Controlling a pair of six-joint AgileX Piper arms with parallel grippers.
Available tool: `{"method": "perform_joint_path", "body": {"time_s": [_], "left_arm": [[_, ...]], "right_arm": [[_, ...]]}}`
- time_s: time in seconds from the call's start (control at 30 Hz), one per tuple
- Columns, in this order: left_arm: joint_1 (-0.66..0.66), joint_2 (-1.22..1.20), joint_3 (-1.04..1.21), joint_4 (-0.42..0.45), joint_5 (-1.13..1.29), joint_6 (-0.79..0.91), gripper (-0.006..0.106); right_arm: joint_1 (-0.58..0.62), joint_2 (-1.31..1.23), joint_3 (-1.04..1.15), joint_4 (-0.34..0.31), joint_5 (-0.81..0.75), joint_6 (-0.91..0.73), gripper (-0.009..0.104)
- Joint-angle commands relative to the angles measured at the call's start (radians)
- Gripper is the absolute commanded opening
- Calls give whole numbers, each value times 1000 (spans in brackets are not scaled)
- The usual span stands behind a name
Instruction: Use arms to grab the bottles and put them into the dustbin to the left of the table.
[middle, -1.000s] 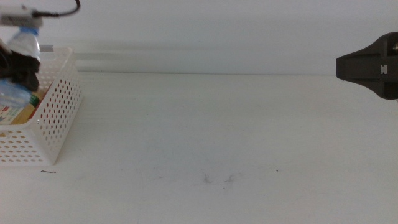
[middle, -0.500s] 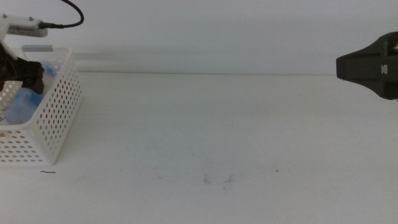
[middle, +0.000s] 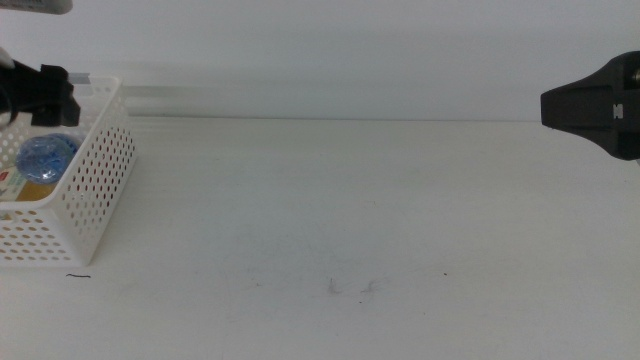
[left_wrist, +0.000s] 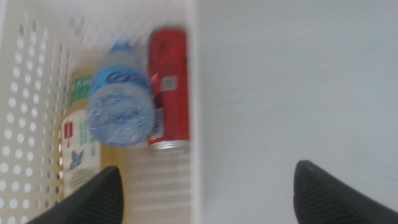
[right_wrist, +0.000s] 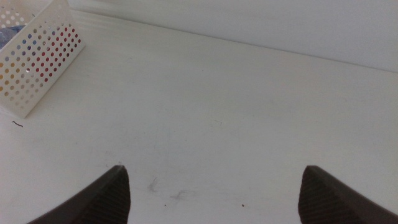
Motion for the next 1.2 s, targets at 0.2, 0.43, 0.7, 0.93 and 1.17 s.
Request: {"method": "perform_joint_path", "body": {"time_s": [0.2,0.43,0.7,0.93,1.17], "left_arm": [[-169,-483,390,-60,-326,-20,94],[-186,-692,522,-116,-416,-20,94],[-186,-733,523,-130,-431,-20,94],[-184,-733,523,-119,-437,-18,94],[-184,-950,727,-116,-540,-18,94]], "right_arm": [[2,-3,-1,-7,-10,-2,86],[2,-3,-1,-7,-10,-2,86],[2,-3,-1,-7,-10,-2,86],[2,-5,-1,-10,-10,-2,86],[-133,-263,405,-46,-432,-2,86]]}}
